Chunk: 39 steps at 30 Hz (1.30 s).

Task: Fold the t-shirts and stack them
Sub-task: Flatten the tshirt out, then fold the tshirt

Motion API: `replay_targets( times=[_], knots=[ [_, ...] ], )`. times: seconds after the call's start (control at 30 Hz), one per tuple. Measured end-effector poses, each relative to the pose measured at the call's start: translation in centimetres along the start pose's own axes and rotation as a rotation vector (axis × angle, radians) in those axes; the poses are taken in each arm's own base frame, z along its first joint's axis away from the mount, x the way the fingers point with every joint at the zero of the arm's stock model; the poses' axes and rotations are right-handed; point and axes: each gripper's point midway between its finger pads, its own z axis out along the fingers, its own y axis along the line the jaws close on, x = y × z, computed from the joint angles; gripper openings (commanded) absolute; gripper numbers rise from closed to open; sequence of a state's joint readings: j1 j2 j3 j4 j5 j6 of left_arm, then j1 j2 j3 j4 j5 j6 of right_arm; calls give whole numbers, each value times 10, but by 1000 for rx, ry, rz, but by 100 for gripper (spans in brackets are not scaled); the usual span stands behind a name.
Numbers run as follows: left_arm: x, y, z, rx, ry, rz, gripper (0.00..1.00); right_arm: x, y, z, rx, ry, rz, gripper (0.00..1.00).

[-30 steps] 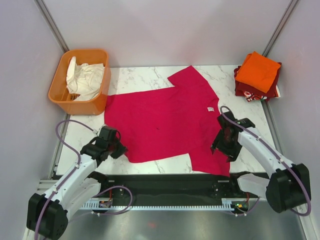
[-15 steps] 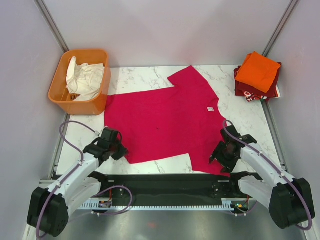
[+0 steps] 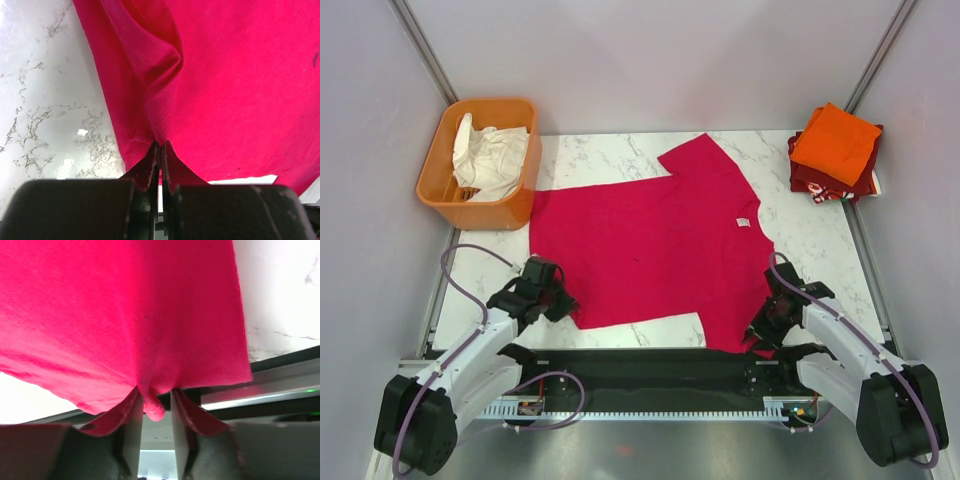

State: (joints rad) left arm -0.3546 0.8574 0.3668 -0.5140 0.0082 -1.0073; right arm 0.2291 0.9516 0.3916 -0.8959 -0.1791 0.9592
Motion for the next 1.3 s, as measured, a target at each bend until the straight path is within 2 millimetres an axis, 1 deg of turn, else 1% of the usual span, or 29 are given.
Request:
replay_targets(
  times=[0.1,0.13,0.17,0.2,0.3,0.37,0.5,0.63,0.77,0.83,0.9,1.0,1.13,1.2,1.3],
  knots=[
    [0,0,0,2,1,2,2,-2,-2,-3,12,-14,-18,25],
    [0,0,0,3,2,3,2,-5,-1,-5,11,-27,-24,16],
    [0,-1,-1,6,2,7,2,-12,3,-9,-2,-63,-41,5],
    [0,-2,-1,11,2,8,2,-21,10,-15,-22,-106,-52,0],
    [2,-4,-5,31,10,19,2,-40,32,-35,-101,-209,-87,0],
    [4,-5,-8,47,12,26,2,-48,42,-47,-146,-266,-104,0],
    [9,-14,-17,104,36,30,2,-55,50,-68,-202,-343,-130,0],
    [14,-20,-27,123,78,31,2,-59,56,-89,-243,-396,-148,0],
    [4,-34,-50,136,63,32,2,-66,68,-114,-276,-454,-175,0],
    [-4,-43,-64,155,34,33,2,-72,77,-126,-291,-477,-197,0],
    [-11,-46,-73,153,10,31,2,-77,88,-137,-298,-484,-223,0],
    [-14,-41,-77,121,-3,24,2,-88,112,-144,-316,-480,-263,0],
    [-14,-25,-72,45,4,-5,2,-102,137,-141,-320,-462,-308,0],
    [-19,-18,-70,10,3,-39,2,-109,147,-142,-319,-462,-325,0],
    [-31,-7,-65,-47,-4,-99,2,-124,170,-147,-327,-477,-356,0]
  ],
)
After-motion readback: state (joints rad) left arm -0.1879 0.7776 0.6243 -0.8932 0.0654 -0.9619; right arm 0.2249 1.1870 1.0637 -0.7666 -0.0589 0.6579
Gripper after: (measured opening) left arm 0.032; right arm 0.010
